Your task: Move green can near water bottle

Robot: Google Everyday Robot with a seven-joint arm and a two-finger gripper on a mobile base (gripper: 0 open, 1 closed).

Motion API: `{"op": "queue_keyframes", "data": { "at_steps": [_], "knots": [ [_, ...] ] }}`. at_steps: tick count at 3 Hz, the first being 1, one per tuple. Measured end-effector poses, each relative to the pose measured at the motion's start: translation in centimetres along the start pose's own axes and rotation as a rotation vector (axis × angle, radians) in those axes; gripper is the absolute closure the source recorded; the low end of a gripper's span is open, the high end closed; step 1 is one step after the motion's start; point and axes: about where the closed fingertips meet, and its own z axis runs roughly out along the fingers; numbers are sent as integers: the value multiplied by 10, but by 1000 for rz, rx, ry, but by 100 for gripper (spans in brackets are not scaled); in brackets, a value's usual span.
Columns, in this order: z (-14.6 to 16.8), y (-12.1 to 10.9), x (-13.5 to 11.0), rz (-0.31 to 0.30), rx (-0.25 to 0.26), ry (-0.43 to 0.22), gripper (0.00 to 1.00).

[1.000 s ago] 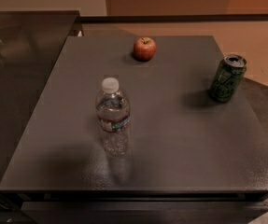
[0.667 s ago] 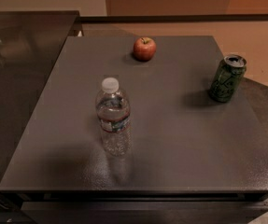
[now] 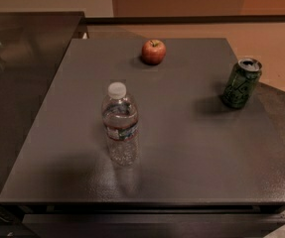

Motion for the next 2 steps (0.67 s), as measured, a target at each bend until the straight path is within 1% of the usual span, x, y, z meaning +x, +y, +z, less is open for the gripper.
{"op": "queue_keyframes", "data": {
  "at_steps": [1,2],
  "knots": [
    [10,6,15,26,24,-12,0],
    [25,6,38,73,65,-13,0]
  ]
}}
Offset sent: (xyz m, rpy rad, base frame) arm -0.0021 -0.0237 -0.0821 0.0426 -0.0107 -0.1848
